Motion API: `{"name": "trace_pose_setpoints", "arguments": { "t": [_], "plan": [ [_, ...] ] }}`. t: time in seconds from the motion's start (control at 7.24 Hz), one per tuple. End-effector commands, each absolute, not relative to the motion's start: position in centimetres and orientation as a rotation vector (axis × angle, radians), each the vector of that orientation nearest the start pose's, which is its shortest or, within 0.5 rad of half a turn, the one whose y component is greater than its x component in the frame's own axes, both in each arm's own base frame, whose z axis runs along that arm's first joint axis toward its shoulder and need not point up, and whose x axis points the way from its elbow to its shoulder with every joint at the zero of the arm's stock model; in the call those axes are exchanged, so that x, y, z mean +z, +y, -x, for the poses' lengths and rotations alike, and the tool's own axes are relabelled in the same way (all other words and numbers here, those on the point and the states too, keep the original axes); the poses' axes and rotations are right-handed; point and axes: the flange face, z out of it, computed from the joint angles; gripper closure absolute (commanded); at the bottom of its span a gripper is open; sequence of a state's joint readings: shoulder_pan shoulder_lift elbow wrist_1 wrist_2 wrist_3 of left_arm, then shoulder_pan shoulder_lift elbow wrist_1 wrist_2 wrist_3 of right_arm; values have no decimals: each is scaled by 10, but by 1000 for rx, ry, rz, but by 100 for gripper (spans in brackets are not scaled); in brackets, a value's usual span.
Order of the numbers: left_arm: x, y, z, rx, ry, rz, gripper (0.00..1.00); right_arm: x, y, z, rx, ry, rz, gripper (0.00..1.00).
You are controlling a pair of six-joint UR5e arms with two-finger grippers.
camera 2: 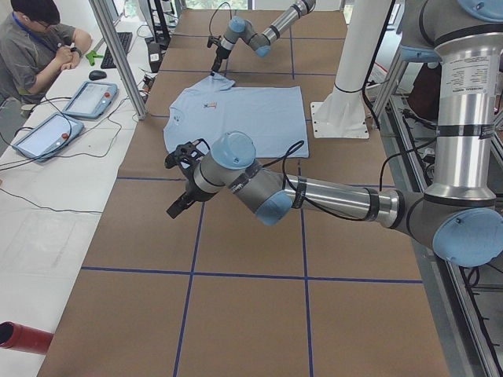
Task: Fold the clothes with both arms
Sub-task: 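Reach the right gripper to the sleeve nearest it and fold it inward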
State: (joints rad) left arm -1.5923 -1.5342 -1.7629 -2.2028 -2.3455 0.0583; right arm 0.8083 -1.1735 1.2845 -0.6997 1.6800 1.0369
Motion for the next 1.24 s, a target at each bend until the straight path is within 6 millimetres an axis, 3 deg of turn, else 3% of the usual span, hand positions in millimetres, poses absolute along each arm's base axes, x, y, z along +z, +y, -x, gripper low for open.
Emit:
{"name": "trace_pose_setpoints", "arguments": {
  "t": [0.0,0.28,0.41,0.55,0.83,1.11],
  "plan": [
    [506,-491,74,338,704,-776,0,488,-583,390,197,-827,-528,46],
    [506,-491,74,338,704,-776,0,487,-582,389,201,-829,-527,93],
    [506,-491,74,338,704,-777,0,479,-584,389,203,-840,-536,100],
    [506,-491,74,338,704,-777,0,474,-585,391,201,-846,-539,100],
    [505,-492,74,339,703,-779,0,437,-599,403,242,-845,-513,100],
    [505,-492,74,339,703,-779,0,357,-618,428,367,-796,-453,100]
  ]
}}
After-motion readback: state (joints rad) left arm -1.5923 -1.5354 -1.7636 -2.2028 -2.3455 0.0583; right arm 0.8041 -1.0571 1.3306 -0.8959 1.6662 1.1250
